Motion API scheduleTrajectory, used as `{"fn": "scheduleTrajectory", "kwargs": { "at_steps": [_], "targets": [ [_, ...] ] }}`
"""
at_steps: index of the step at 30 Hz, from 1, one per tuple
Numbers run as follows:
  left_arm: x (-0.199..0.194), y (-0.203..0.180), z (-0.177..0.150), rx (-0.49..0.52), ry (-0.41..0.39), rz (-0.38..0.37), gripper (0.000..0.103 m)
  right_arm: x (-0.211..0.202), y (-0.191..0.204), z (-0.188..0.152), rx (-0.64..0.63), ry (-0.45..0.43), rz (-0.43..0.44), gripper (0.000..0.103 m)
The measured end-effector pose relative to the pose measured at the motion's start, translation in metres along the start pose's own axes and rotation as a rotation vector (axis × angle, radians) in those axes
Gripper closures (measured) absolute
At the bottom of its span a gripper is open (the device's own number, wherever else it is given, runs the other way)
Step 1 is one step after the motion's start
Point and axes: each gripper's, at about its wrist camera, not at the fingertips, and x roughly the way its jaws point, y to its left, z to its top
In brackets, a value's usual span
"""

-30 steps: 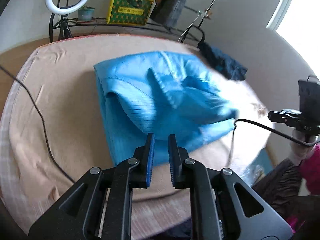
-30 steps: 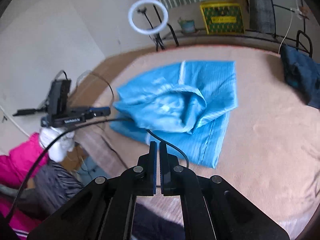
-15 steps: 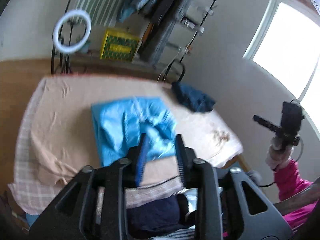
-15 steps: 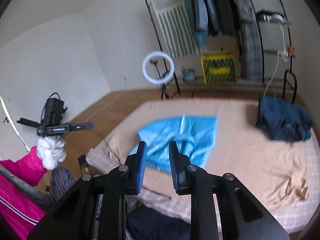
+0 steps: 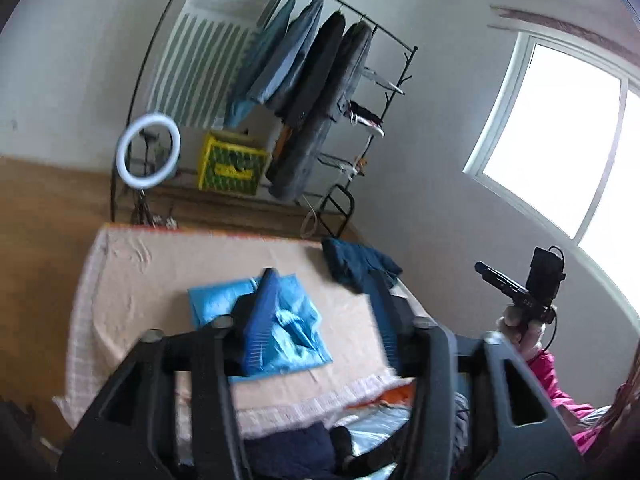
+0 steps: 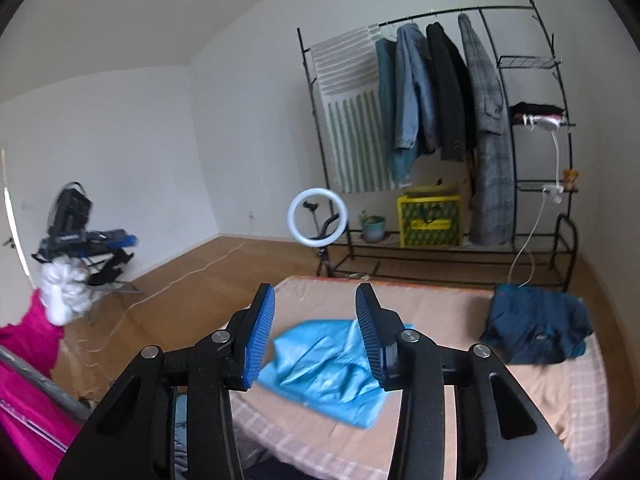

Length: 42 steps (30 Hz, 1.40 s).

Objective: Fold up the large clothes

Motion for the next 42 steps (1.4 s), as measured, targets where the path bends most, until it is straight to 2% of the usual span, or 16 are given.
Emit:
{"fn": "scheduleTrajectory", "kwargs": {
  "at_steps": [2,5,12,15,18,24,29,31,32,33,34,36,42],
  "targets": [
    [0.01,0.008,-0.004,-0.014,0.002,0.004,0.043,0.009,-0.006,-0.002,0.026,0.01,-0.006,0.056],
    [0.044,0.033,-0.023,-0.079,0.044,0.004,0.043,0.04,-0.016,-0.024,0.096,0.086,-0.008,0.056],
    [0.184,0.122,-0.099,-0.285,0.24,0.045,0.043,0.158,-0.047,-0.113,0.305,0.317,-0.004,0.056],
    [0.236,0.151,-0.134,-0.373,0.325,0.042,0.043,0.215,-0.073,-0.154,0.463,0.416,-0.007,0.056],
    [0.283,0.179,-0.165,-0.459,0.396,0.061,0.043,0.254,-0.096,-0.186,0.584,0.474,-0.026,0.056],
    [0.326,0.224,-0.188,-0.567,0.431,0.096,0.043,0.291,-0.13,-0.227,0.773,0.509,-0.039,0.055],
    [0.341,0.245,-0.19,-0.601,0.413,0.101,0.043,0.307,-0.142,-0.239,0.806,0.518,-0.064,0.056],
    [0.344,0.25,-0.189,-0.6,0.404,0.091,0.058,0.312,-0.144,-0.241,0.811,0.515,-0.066,0.057],
    [0.345,0.253,-0.189,-0.609,0.405,0.088,0.076,0.313,-0.145,-0.242,0.816,0.509,-0.062,0.062],
    [0.346,0.256,-0.189,-0.615,0.408,0.08,0.089,0.315,-0.146,-0.242,0.819,0.496,-0.055,0.082],
    [0.348,0.256,-0.188,-0.611,0.411,0.079,0.092,0.317,-0.147,-0.243,0.821,0.49,-0.045,0.098],
    [0.347,0.257,-0.185,-0.589,0.405,0.085,0.098,0.314,-0.145,-0.242,0.821,0.472,-0.029,0.099],
    [0.336,0.255,-0.176,-0.58,0.377,0.059,0.102,0.298,-0.123,-0.219,0.738,0.421,-0.026,0.103]
  ]
}}
